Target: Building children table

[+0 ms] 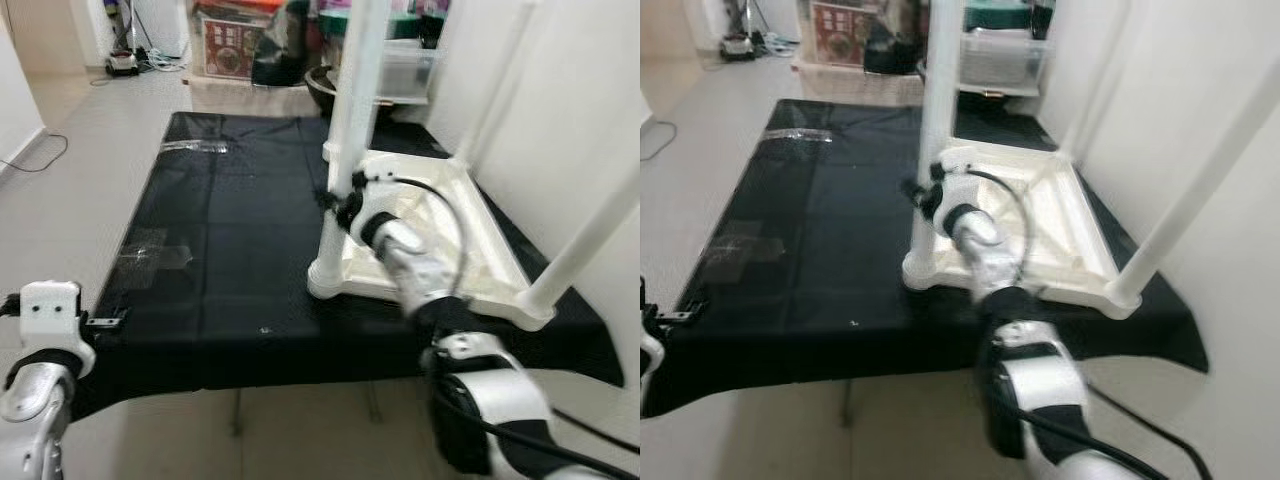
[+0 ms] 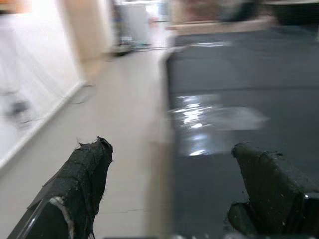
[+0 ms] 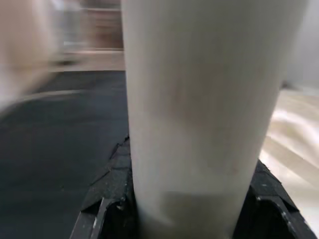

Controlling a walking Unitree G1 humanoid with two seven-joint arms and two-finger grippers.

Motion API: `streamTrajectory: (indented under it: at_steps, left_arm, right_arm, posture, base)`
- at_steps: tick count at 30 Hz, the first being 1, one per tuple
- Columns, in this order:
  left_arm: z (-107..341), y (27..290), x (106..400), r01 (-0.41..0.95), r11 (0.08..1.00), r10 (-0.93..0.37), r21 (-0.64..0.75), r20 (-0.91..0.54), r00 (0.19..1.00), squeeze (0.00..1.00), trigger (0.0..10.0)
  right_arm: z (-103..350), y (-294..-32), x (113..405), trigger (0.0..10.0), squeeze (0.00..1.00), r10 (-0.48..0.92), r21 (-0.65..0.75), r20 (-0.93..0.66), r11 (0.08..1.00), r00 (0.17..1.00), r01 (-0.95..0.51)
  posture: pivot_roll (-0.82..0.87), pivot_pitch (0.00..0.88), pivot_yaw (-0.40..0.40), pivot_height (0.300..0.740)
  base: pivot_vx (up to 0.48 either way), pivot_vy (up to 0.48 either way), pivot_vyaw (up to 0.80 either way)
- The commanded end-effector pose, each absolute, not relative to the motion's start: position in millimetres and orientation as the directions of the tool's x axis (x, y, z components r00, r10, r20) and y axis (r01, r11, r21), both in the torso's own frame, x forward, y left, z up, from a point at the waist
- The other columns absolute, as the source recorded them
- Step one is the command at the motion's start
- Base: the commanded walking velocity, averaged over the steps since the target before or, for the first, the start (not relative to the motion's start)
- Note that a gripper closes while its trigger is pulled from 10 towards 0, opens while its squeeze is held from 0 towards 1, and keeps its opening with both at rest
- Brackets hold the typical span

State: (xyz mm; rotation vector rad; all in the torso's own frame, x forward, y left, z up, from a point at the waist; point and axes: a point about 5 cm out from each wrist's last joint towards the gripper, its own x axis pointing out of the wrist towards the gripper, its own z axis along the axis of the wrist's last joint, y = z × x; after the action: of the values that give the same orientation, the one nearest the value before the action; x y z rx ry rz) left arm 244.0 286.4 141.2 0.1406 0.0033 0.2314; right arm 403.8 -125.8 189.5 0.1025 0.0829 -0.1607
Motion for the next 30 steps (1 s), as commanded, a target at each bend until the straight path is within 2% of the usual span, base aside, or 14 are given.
streamTrajectory:
  at_steps: [1, 3, 4, 7, 8, 9, 12, 13, 17, 20, 25, 28, 29, 30]
  left_arm:
    - [139.1, 287.1, 242.6, -0.232, 0.963, 0.234, 0.137, -0.001, 0.972, 0.00, 10.0]
    - [139.5, 287.5, 242.6, -0.230, 0.963, 0.233, 0.138, -0.002, 0.973, 0.00, 10.0]
    - [139.9, 287.6, 243.4, -0.226, 0.964, 0.228, 0.138, -0.003, 0.974, 0.00, 10.0]
    - [140.2, 287.6, 243.9, -0.222, 0.965, 0.225, 0.138, -0.004, 0.974, 0.00, 10.0]
    - [140.3, 287.3, 244.6, -0.220, 0.966, 0.222, 0.138, -0.004, 0.975, 0.00, 10.0]
    - [140.3, 286.7, 245.5, -0.219, 0.966, 0.221, 0.136, -0.003, 0.975, 0.00, 10.0]
    - [140.3, 286.1, 246.6, -0.220, 0.966, 0.222, 0.134, -0.001, 0.975, 0.00, 10.0]
    - [140.0, 285.9, 247.0, -0.221, 0.966, 0.223, 0.132, -0.001, 0.975, 0.00, 10.0]
    - [139.5, 285.6, 247.9, -0.222, 0.966, 0.224, 0.129, 0.001, 0.975, 0.00, 10.0]
    - [139.5, 285.5, 248.2, -0.222, 0.967, 0.224, 0.128, 0.002, 0.975, 0.00, 10.0]
    - [139.2, 284.8, 249.0, -0.223, 0.967, 0.224, 0.124, 0.003, 0.975, 0.00, 10.0]
    - [139.2, 284.4, 248.8, -0.223, 0.967, 0.224, 0.124, 0.004, 0.975, 0.00, 10.0]
    - [139.2, 284.0, 248.3, -0.223, 0.967, 0.224, 0.124, 0.004, 0.975, 0.00, 10.0]
    - [139.2, 284.0, 248.3, -0.223, 0.967, 0.224, 0.124, 0.004, 0.975, 0.00, 10.0]
  right_arm:
    - [138.8, -156.5, 384.6, 0.0, 0.00, -0.402, 0.062, -0.301, 0.897, 0.865, 0.438]
    - [132.7, -152.6, 378.4, 0.0, 0.00, -0.415, 0.076, -0.316, 0.885, 0.853, 0.459]
    - [128.1, -133.6, 371.6, 8.1, 0.00, -0.300, 0.129, -0.342, 0.924, 0.891, 0.360]
    - [126.2, -121.0, 366.0, 8.1, 0.00, -0.213, 0.171, -0.358, 0.942, 0.909, 0.288]
    - [130.4, -111.9, 363.6, 10.0, 0.00, -0.120, 0.169, -0.322, 0.969, 0.939, 0.181]
    - [142.8, -104.1, 368.5, 10.0, 1.00, 0.019, 0.201, -0.248, 0.979, 0.968, 0.032]
    - [166.6, -102.7, 380.3, 10.0, 1.00, 0.153, 0.187, -0.115, 0.974, 0.982, -0.129]
    - [185.0, -102.3, 389.3, 10.0, 0.00, 0.244, 0.190, -0.037, 0.954, 0.969, -0.233]
    - [225.9, -102.9, 397.5, 10.0, 0.00, 0.548, 0.068, 0.144, 0.825, 0.824, -0.561]
    - [230.7, -102.7, 395.2, 10.0, 0.00, 0.626, 0.014, 0.160, 0.772, 0.763, -0.636]
    - [211.4, -95.2, 382.3, 10.0, 0.00, 0.826, -0.078, 0.018, 0.563, 0.563, -0.823]
    - [203.3, -91.3, 380.0, 10.0, 0.00, 0.841, -0.073, -0.011, 0.539, 0.541, -0.839]
    - [195.1, -88.2, 381.0, 1.0, 0.00, 0.828, -0.072, -0.038, 0.556, 0.559, -0.828]
    - [195.1, -88.2, 381.0, 1.0, 0.00, 0.828, -0.072, -0.038, 0.556, 0.559, -0.828]
  posture:
    - [0.12, 0.000, -0.116, 0.740]
    - [0.11, 0.000, -0.110, 0.740]
    - [0.10, 0.000, -0.100, 0.740]
    - [0.10, 0.000, -0.100, 0.740]
    - [0.09, 0.000, -0.099, 0.740]
    - [0.10, 0.000, -0.106, 0.740]
    - [0.10, 0.000, -0.106, 0.740]
    - [0.10, 0.000, -0.110, 0.740]
    - [0.10, 0.000, -0.117, 0.740]
    - [0.10, 0.000, -0.117, 0.740]
    - [0.11, 0.000, -0.125, 0.740]
    - [0.12, 0.000, -0.128, 0.740]
    - [0.13, 0.000, -0.133, 0.740]
    - [0.13, 0.000, -0.133, 0.740]
  base:
    - [0.000, 0.000, 0.00]
    - [0.000, 0.000, 0.00]
    - [0.000, 0.000, 0.00]
    - [0.000, 0.000, 0.00]
    - [0.000, 0.000, 0.00]
    - [0.000, 0.000, 0.00]
    - [0.000, 0.000, 0.00]
    - [0.000, 0.000, 0.00]
    - [0.000, 0.000, 0.00]
    - [0.000, 0.000, 0.00]
    - [0.000, 0.000, 0.00]
    - [0.000, 0.000, 0.00]
    - [0.000, 0.000, 0.00]
    - [0.000, 0.000, 0.00]
